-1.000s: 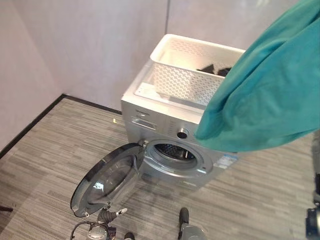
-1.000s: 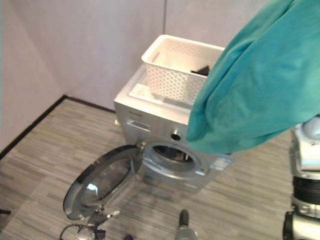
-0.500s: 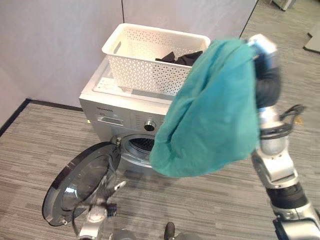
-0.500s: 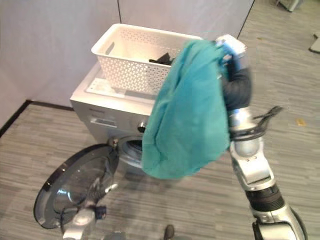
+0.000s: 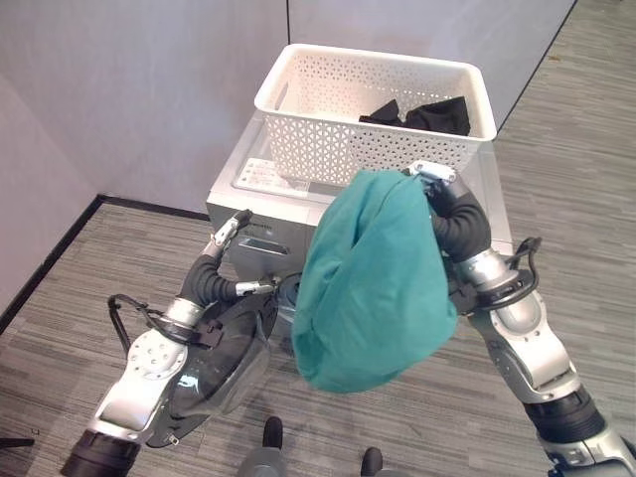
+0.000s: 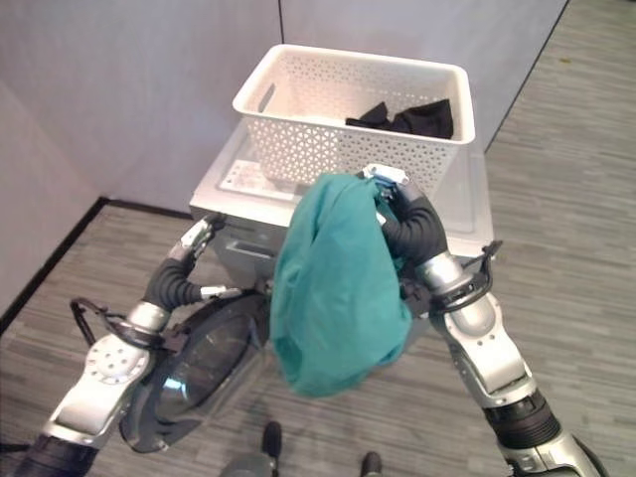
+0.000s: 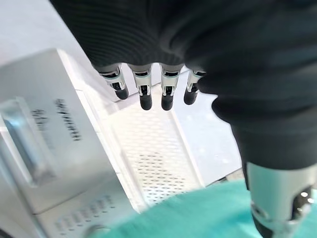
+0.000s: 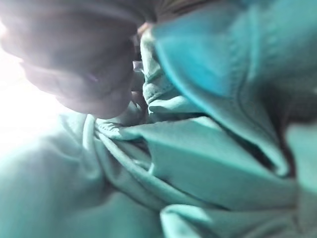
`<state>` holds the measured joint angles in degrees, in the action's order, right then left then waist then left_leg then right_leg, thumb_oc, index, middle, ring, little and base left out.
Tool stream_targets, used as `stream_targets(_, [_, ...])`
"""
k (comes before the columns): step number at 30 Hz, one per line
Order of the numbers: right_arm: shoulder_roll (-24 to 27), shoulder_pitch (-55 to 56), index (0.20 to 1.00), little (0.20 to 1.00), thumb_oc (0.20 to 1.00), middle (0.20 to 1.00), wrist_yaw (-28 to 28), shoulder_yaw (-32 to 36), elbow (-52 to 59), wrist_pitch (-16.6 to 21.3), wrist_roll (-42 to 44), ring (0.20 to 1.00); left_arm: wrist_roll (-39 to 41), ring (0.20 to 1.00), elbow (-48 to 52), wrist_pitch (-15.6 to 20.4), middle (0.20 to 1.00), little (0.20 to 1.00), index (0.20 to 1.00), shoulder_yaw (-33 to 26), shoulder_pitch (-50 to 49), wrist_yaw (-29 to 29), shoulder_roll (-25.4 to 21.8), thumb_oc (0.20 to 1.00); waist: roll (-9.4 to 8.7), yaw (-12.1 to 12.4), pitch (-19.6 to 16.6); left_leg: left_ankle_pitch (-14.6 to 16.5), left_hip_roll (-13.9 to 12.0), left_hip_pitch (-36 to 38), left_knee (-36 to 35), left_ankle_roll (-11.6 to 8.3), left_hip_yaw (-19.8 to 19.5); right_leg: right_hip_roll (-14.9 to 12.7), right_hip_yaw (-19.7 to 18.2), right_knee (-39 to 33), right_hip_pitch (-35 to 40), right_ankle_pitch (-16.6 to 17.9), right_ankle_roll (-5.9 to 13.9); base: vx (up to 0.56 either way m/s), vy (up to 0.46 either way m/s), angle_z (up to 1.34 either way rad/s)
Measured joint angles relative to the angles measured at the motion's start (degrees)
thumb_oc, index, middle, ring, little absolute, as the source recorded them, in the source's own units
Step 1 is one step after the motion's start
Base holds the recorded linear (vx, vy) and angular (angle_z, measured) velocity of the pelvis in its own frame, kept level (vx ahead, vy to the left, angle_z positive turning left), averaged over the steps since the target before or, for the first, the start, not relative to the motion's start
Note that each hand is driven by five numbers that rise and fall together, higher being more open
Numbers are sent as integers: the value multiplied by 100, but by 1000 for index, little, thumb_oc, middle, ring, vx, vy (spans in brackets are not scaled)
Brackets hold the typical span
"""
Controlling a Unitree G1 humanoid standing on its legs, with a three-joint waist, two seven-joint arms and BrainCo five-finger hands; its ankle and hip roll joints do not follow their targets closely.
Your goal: Grab the laundry basket,head to the washer,open it,put in the laundry and shut it.
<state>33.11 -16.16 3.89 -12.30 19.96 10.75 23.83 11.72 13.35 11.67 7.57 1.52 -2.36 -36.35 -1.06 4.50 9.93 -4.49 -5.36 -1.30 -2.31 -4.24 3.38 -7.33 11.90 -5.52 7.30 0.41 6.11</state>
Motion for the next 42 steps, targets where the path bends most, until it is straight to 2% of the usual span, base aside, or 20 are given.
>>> stream_targets(4, [28, 10, 200, 200, 200, 200, -8, 220, -11, -172, -140, 200, 475, 1000, 259, -236, 1000, 1000, 1000, 110, -76, -369, -164, 1000, 52, -5, 8, -1, -54, 29, 2, 1, -1, 74, 25, -2, 36, -47, -38, 15, -11, 1])
stream_targets(7, [362, -43, 200, 200, 200, 200, -117, 281, -73, -334, -378, 200, 867, 1000, 281, -488, 1000, 1000, 1000, 373, 31, -491, -166, 1000, 167, -84, 42, -1, -131, 23, -25, -3, 13, 126, 7, -3, -5, -63, -55, 5, 2, -2])
stream_targets(8, [517, -78, 200, 200, 200, 200, -123, 315, -114, -406, -442, 200, 868, 1000, 287, -495, 1000, 1000, 1000, 504, 125, -500, -164, 1000, 226, -70, 59, -19, -129, 15, -57, -27, 27, 124, -22, -2, -27, -56, -52, 26, 20, -11])
stream_targets(11, [593, -75, 200, 200, 200, 200, -162, 351, -240, -498, -443, 200, 1334, 1000, 285, -608, 1000, 1000, 1000, 804, 180, -557, -128, 1000, 298, -228, 18, -26, -112, 38, -97, -34, 47, 103, -26, -3, -36, -32, -38, 20, 14, -5])
stream_targets(15, [598, -78, 200, 200, 200, 200, -258, 360, -255, -600, -444, 200, 1774, 1000, 283, -696, 1000, 1000, 1000, 1182, 316, -583, -70, 1000, 323, -324, 5, -27, -117, 44, -110, -34, 50, 121, -39, -2, -43, -28, -43, 3, 3, -1])
stream_targets(20, [591, -104, 200, 200, 200, 200, -362, 340, -265, -611, -444, 200, 2558, 1000, -336, -766, 1000, 1000, 1000, 1746, 666, -569, 528, 1000, 393, -382, -39, -36, -116, 127, -194, -40, 82, 129, -53, -2, -17, -30, -43, 5, -2, -2])
stream_targets(21, [565, -129, 200, 200, 200, 200, -381, 313, -263, -612, -444, 200, 2770, 1000, -425, -890, 1000, 1000, 1000, 1904, 724, -572, 595, 1000, 395, -410, -40, -36, -119, 128, -193, -40, 94, 131, -58, -2, -20, -30, -43, 0, 0, 0])
stream_targets(24, [554, -141, 200, 200, 200, 200, -390, 310, -270, -615, -445, 200, 3007, 1000, -453, -948, 1000, 1000, 1000, 2055, 741, -575, 596, 1000, 406, -462, -47, -38, -122, 137, -193, -40, 121, 134, -58, -2, -11, -30, -43, 0, 0, 0])
stream_targets(29, [460, -146, 200, 200, 200, 200, -390, 303, -274, -640, -446, 200, 2923, 1000, -635, -976, 1000, 1000, 1000, 2043, 738, -537, 700, 1000, 409, -473, -59, -39, -122, 228, -206, -38, 130, 133, -55, -2, 73, -32, -42, 0, 0, 0])
stream_targets(35, [181, -147, 200, 200, 200, 200, -402, 276, -278, -712, -550, 200, 2117, 1000, -1033, -1144, 1000, 1000, 1000, 2021, 808, -354, 1195, 1000, 386, -466, -79, -53, -119, 217, -199, -46, 76, 138, -31, -2, 85, -31, -42, -6, -1, 1])
stream_targets(42, [77, -135, 200, 200, 200, 200, -409, 287, -331, -736, -562, 200, 316, 1000, -1381, -1220, 1000, 1000, 1000, 2022, 1700, -301, 1222, 1000, 251, -415, -159, -67, -101, 213, -185, -56, 5, 152, 13, -1, 125, -32, -42, -30, -11, 4])
